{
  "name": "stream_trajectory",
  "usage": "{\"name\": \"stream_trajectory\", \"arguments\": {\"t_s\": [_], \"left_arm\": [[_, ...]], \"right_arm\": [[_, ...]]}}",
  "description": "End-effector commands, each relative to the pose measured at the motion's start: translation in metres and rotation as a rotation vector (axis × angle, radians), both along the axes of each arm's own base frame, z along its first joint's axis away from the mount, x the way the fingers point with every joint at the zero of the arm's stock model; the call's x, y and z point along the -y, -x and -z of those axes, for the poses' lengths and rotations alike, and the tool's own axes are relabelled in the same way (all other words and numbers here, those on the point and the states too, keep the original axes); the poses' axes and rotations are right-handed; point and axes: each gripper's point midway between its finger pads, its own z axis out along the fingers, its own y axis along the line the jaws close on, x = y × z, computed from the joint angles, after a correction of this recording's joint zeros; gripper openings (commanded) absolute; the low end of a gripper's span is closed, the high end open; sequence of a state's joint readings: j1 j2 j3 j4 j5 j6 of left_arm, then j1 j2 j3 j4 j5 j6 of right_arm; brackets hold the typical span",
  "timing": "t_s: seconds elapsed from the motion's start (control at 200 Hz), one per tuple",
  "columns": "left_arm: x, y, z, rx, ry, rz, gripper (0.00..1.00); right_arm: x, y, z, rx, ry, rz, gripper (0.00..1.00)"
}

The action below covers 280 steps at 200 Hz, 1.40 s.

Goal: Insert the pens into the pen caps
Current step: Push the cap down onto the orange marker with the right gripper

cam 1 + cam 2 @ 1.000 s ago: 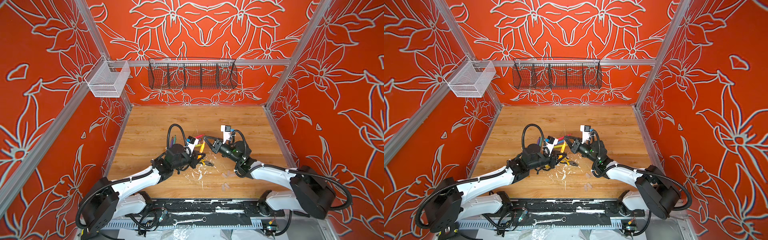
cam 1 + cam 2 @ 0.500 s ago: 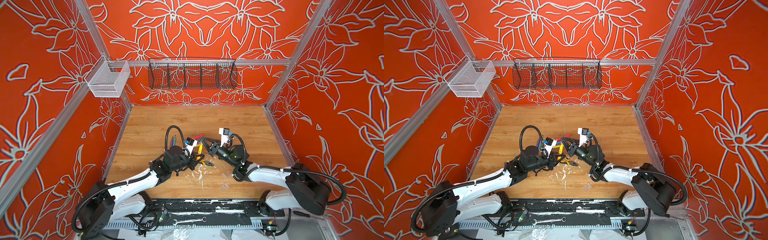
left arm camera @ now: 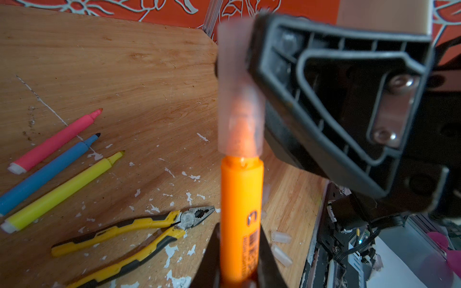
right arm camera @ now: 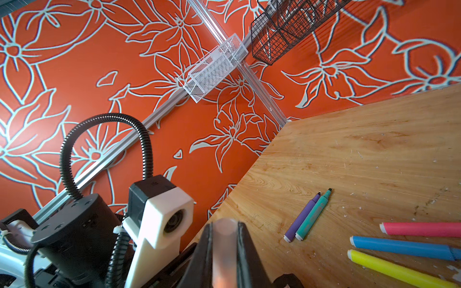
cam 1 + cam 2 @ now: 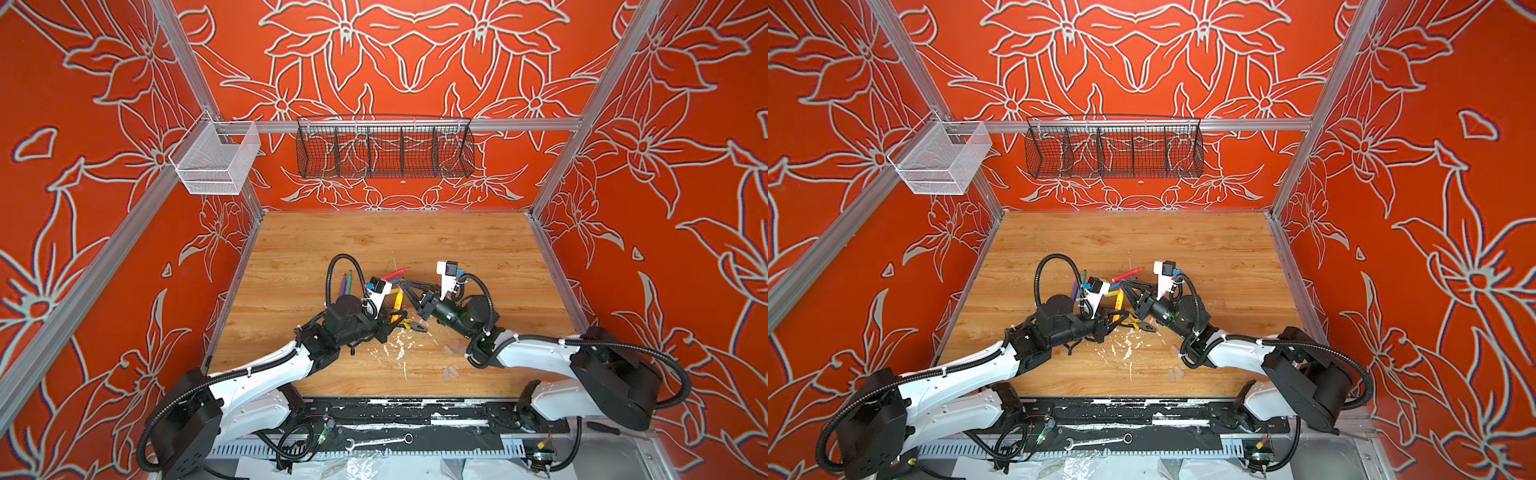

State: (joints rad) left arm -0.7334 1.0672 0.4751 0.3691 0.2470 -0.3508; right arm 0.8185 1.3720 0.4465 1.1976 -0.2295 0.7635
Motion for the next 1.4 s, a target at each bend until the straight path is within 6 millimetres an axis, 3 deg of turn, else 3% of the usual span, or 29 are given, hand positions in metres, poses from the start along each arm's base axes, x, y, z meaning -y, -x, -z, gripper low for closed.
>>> {"name": "stream_trajectory", "arguments": {"t_s": [0.0, 0.11, 0.44, 0.681, 0.991, 1.101, 1.396], "left_arm": [[-0.003, -0.012, -0.028, 0.092, 0.057, -0.047, 0.00], [-0.004, -0.012, -0.027, 0.096, 0.051, -0.047, 0.00], [0.000, -0.008, -0.028, 0.114, 0.022, -0.008, 0.00], [0.005, -0.004, -0.029, 0.134, 0.008, 0.020, 0.00], [0.017, 0.002, -0.027, 0.163, -0.045, 0.056, 0.00], [0.022, 0.005, -0.024, 0.170, -0.069, 0.067, 0.00], [0.032, 0.006, -0.016, 0.172, -0.112, 0.086, 0.00]], "right_arm": [[-0.021, 0.028, -0.003, 0.032, 0.020, -0.154, 0.39], [-0.016, 0.026, -0.002, 0.030, 0.023, -0.129, 0.51], [0.005, 0.022, -0.012, 0.041, 0.026, -0.038, 0.66], [0.022, 0.014, -0.019, 0.022, 0.029, 0.034, 0.66], [0.029, 0.003, -0.018, -0.021, 0.076, 0.079, 0.65], [0.027, 0.004, -0.024, -0.010, 0.085, 0.069, 0.59], [0.030, 0.005, -0.028, -0.002, 0.096, 0.078, 0.59]]}}
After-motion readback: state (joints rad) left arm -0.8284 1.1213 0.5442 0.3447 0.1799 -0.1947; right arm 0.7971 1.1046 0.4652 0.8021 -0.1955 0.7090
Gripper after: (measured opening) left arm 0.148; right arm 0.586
